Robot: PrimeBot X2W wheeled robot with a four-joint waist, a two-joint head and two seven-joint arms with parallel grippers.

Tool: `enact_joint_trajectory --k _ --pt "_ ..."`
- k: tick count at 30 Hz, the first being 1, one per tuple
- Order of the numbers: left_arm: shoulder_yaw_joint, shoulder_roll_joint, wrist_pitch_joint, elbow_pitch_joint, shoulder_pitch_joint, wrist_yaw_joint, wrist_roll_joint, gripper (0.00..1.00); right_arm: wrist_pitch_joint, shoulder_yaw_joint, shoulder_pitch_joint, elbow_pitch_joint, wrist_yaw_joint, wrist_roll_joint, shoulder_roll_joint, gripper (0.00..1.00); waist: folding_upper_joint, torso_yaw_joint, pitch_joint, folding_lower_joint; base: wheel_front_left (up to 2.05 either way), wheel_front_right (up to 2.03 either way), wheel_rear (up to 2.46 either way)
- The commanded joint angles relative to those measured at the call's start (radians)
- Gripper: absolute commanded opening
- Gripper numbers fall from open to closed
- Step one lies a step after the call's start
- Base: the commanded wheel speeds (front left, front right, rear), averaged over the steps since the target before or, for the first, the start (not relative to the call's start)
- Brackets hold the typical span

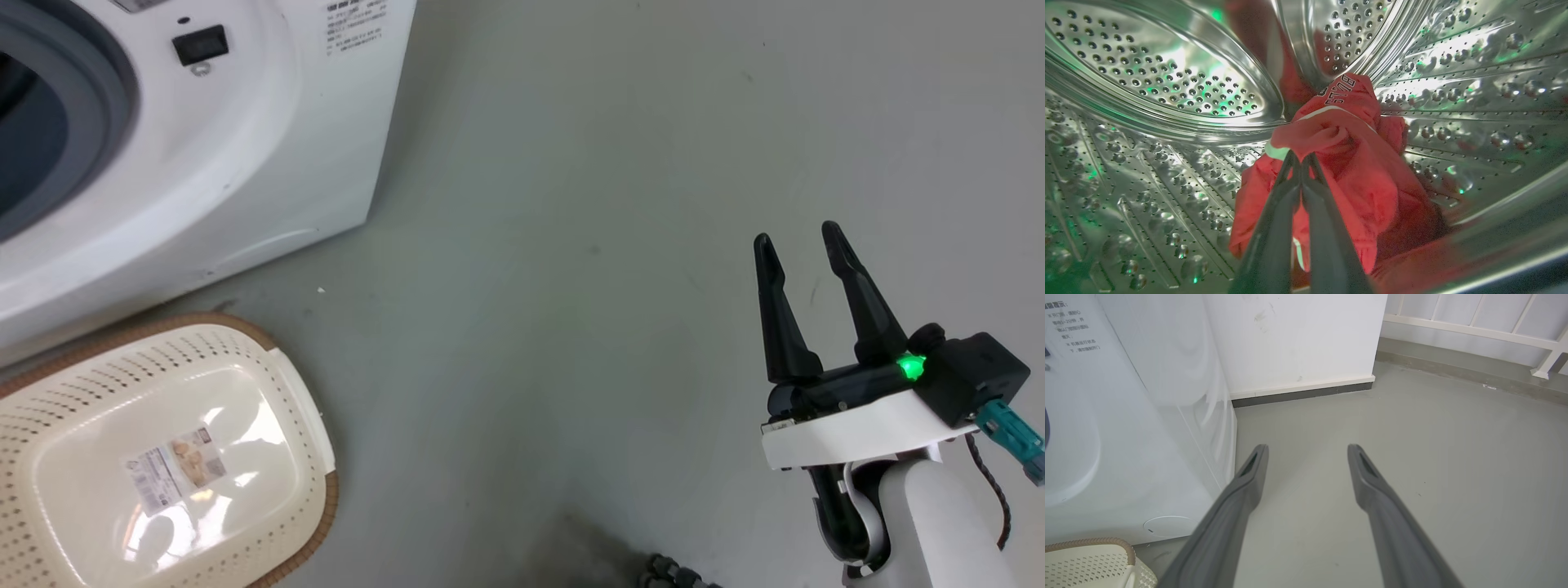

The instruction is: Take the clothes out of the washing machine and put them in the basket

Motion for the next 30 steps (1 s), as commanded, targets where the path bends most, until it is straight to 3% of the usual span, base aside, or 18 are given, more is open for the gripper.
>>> enact_joint_trajectory --k 1,10,20,30 --pt "0.007 -0.011 -0.023 0.001 0.036 -0.001 -0.012 0.00 -0.002 -0.006 0.012 0.005 0.000 -0.015 0.001 1.00 0.0000 0.019 -0.054 0.0000 0.00 0.00 0.00" --pt "0.052 -0.095 -0.081 -0.103 0.205 0.029 -0.058 0.00 -0.002 -0.043 0.054 0.027 0.000 -0.062 0.000 1.00 0.0000 0.081 -0.203 0.0000 0.00 0.00 0.00" --pt "0.176 -0.177 -0.082 -0.404 0.419 0.058 -0.028 0.00 -0.002 -0.074 0.096 0.044 0.000 -0.119 0.000 1.00 0.0000 0.161 -0.331 0.0000 0.00 0.00 0.00" --pt "0.219 -0.259 -0.081 -0.646 0.651 0.086 0.005 0.00 -0.002 -0.106 0.147 0.051 0.000 -0.157 0.000 1.00 0.0000 0.240 -0.423 0.0000 0.00 0.00 0.00"
